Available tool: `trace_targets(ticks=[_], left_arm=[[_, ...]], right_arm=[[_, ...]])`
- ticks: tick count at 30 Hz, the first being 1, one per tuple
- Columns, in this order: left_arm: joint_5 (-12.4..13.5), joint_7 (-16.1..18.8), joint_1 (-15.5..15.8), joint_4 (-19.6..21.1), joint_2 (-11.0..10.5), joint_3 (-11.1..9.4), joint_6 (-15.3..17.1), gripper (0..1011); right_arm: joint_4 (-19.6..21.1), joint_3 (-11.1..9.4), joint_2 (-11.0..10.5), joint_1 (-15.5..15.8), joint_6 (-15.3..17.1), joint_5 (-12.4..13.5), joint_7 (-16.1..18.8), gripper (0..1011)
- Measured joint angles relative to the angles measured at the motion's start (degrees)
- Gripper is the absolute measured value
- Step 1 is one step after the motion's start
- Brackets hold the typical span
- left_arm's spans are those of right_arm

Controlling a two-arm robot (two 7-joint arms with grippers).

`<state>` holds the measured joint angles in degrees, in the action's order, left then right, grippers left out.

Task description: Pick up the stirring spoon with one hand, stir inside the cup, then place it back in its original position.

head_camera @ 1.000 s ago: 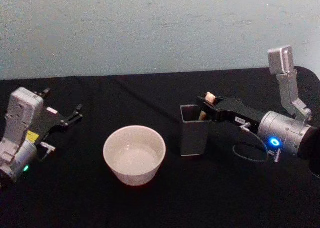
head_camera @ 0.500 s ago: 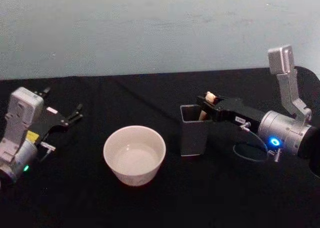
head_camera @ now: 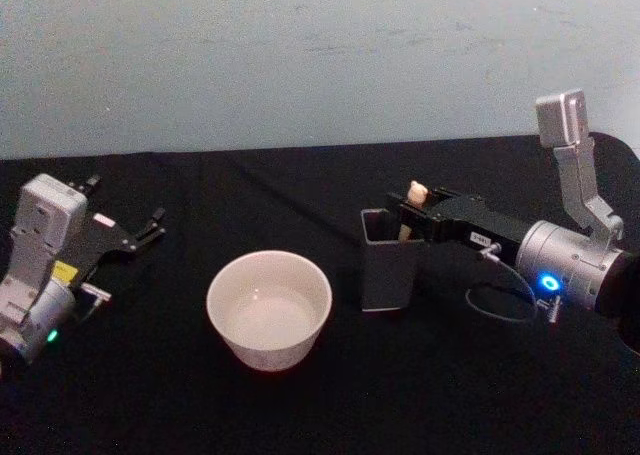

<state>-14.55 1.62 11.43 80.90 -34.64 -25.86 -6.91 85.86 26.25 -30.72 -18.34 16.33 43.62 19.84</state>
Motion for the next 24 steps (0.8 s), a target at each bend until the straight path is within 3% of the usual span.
trace_targets(ticks=[4, 15, 19, 24], left_arm=[[0.0, 0.0, 0.0, 0.0, 0.0, 0.0, 0.0, 1001], [0.0, 0.0, 0.0, 0.0, 0.0, 0.0, 0.0, 1001], [0.0, 0.0, 0.0, 0.0, 0.0, 0.0, 0.0, 1001], [0.0, 0.0, 0.0, 0.0, 0.0, 0.0, 0.0, 1001]], right_arm=[[0.0, 0.0, 0.0, 0.0, 0.0, 0.0, 0.0, 613], [0.0, 0.0, 0.0, 0.0, 0.0, 0.0, 0.0, 927], [0.0, 0.0, 0.0, 0.0, 0.0, 0.0, 0.0, 1002], [0.3, -0.5, 0.4, 0.2, -1.3, -0.7, -0.9, 1002]])
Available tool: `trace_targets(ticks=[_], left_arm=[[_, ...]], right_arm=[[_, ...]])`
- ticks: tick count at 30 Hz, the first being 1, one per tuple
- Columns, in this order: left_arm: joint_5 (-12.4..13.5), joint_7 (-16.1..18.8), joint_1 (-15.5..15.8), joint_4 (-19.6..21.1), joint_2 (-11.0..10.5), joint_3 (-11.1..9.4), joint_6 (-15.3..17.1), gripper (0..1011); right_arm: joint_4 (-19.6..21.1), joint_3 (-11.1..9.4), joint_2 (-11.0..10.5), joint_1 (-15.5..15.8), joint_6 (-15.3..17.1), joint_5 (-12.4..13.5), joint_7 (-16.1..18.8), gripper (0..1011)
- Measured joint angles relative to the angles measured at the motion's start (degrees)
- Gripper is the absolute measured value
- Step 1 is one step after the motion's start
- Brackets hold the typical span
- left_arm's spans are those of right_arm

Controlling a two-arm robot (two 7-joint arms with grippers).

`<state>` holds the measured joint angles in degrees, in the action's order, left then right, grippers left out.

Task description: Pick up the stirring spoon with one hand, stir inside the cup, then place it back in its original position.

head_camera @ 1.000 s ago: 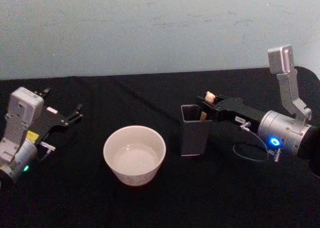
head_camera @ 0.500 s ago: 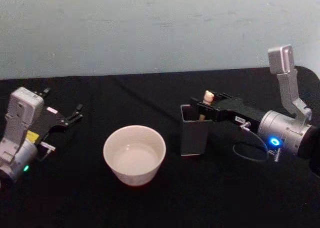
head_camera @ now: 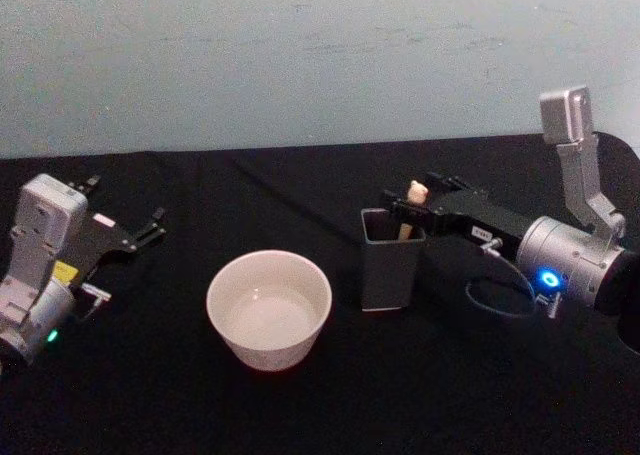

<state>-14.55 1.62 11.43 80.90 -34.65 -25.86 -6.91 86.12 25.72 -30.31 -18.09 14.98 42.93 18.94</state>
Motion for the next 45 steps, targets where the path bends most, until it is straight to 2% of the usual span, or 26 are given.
trace_targets(ticks=[4, 8, 9, 11, 12, 14, 18, 19, 21, 22, 25, 29, 34, 38, 45], left_arm=[[0.0, 0.0, 0.0, 0.0, 0.0, 0.0, 0.0, 1001], [0.0, 0.0, 0.0, 0.0, 0.0, 0.0, 0.0, 1001], [0.0, 0.0, 0.0, 0.0, 0.0, 0.0, 0.0, 1001], [0.0, 0.0, 0.0, 0.0, 0.0, 0.0, 0.0, 1001], [0.0, 0.0, 0.0, 0.0, 0.0, 0.0, 0.0, 1001], [0.0, 0.0, 0.0, 0.0, 0.0, 0.0, 0.0, 1001], [0.0, 0.0, 0.0, 0.0, 0.0, 0.0, 0.0, 1001], [0.0, 0.0, 0.0, 0.0, 0.0, 0.0, 0.0, 1001], [0.0, 0.0, 0.0, 0.0, 0.0, 0.0, 0.0, 1001], [0.0, 0.0, 0.0, 0.0, 0.0, 0.0, 0.0, 1001], [0.0, 0.0, 0.0, 0.0, 0.0, 0.0, 0.0, 1001], [0.0, 0.0, 0.0, 0.0, 0.0, 0.0, 0.0, 1001], [0.0, 0.0, 0.0, 0.0, 0.0, 0.0, 0.0, 1001], [0.0, 0.0, 0.0, 0.0, 0.0, 0.0, 0.0, 1001], [0.0, 0.0, 0.0, 0.0, 0.0, 0.0, 0.0, 1001]], right_arm=[[0.6, -1.7, 0.9, 0.5, -2.2, -0.3, -1.1, 1002], [1.5, -4.8, 3.0, 1.5, -6.6, -0.8, -4.2, 1002], [1.5, -4.8, 3.0, 1.5, -6.6, -0.8, -4.2, 1002], [1.9, -6.0, 4.1, 2.0, -9.0, -2.1, -6.6, 1002], [2.0, -6.5, 4.8, 2.2, -10.5, -3.5, -8.5, 1002], [1.9, -6.7, 5.5, 2.4, -11.8, -5.2, -10.2, 1002], [0.7, -6.3, 6.5, 2.7, -12.7, -9.6, -14.5, 1002], [0.1, -5.8, 6.8, 3.0, -13.0, -11.9, -16.4, 1002], [-0.6, -5.1, 7.1, 3.5, -13.3, -14.3, -18.2, 1002], [-1.2, -4.5, 7.3, 3.9, -13.7, -16.3, -19.6, 1002], [-2.5, -3.4, 7.5, 5.0, -14.4, -20.1, -21.8, 1002], [-3.5, -2.3, 7.4, 6.4, -14.4, -22.8, -22.5, 1002], [-4.6, -1.5, 7.5, 7.4, -14.2, -25.0, -22.5, 1002], [-5.4, -1.4, 8.0, 7.4, -13.8, -25.8, -22.4, 1002], [-5.5, -1.5, 8.1, 7.4, -13.7, -25.9, -22.4, 1002]])
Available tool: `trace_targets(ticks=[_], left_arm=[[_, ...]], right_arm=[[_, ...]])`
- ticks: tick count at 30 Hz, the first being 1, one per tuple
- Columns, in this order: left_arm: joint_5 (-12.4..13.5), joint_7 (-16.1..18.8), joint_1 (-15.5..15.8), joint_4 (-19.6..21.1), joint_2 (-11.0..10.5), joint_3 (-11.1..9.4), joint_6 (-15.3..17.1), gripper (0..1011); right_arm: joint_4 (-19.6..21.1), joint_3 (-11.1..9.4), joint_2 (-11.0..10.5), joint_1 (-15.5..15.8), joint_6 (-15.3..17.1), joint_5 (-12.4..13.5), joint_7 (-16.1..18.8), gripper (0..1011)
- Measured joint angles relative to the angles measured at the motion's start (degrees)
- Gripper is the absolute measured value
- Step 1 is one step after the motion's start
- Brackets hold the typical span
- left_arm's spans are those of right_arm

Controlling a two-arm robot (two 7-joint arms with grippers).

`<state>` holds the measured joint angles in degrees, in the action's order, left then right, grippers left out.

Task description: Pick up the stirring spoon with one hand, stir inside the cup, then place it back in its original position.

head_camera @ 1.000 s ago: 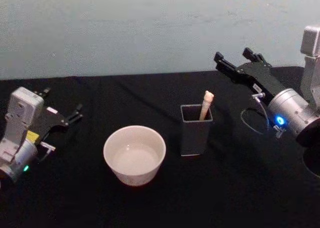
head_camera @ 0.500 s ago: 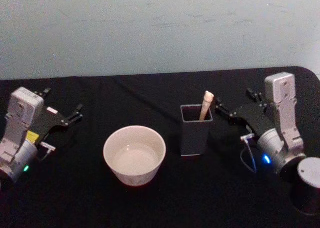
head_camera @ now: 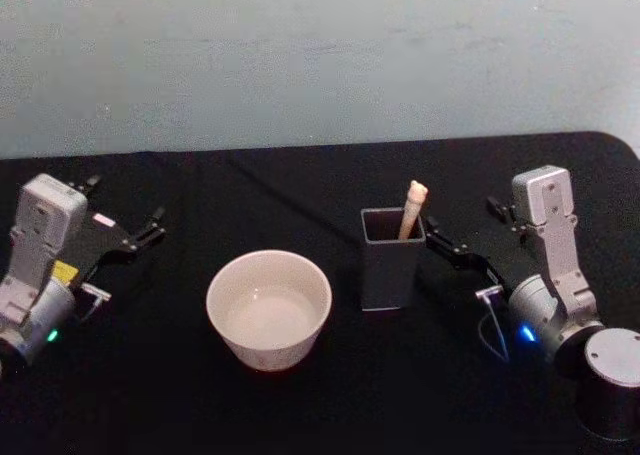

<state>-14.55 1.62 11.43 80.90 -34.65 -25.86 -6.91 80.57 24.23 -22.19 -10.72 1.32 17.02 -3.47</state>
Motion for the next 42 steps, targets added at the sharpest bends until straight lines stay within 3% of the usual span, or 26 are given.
trace_targets(ticks=[42], left_arm=[[0.0, 0.0, 0.0, 0.0, 0.0, 0.0, 0.0, 1002]], right_arm=[[0.3, 0.1, -0.2, 0.0, -0.1, 0.1, 0.0, 1002]])
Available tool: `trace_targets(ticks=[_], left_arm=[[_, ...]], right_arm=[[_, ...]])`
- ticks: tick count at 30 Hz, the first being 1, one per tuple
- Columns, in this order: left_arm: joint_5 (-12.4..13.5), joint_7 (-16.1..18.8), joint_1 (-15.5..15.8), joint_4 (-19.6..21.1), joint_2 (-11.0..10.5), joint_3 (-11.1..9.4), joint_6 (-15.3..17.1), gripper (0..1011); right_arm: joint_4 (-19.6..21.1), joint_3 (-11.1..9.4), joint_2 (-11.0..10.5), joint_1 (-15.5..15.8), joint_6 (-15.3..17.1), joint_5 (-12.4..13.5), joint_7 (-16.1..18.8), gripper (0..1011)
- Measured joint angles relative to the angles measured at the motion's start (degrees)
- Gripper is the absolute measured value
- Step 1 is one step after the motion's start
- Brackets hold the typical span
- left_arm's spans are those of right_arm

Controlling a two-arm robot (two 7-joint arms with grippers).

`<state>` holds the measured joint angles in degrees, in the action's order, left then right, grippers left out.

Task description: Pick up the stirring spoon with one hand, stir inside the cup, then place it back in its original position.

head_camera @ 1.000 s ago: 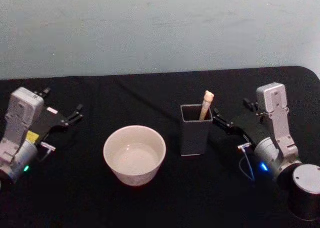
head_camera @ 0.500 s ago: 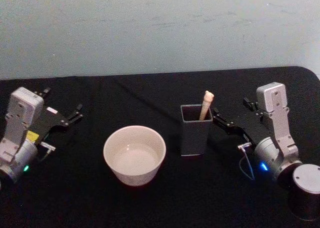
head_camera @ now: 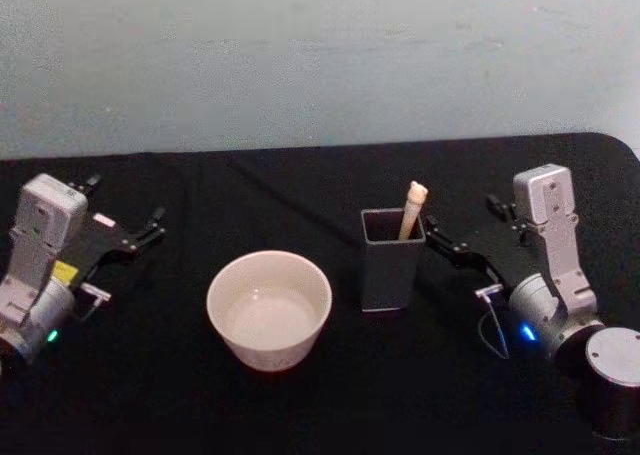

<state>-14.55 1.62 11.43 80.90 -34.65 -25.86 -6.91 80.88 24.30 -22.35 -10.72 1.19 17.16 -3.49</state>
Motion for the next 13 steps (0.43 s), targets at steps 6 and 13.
trace_targets(ticks=[6, 13], left_arm=[[0.0, 0.0, 0.0, 0.0, 0.0, 0.0, 0.0, 1001], [0.0, 0.0, 0.0, 0.0, 0.0, 0.0, 0.0, 1001]], right_arm=[[0.0, 0.0, 0.0, 0.0, 0.0, 0.0, 0.0, 1002], [0.0, 0.0, 0.0, 0.0, 0.0, 0.0, 0.0, 1002]])
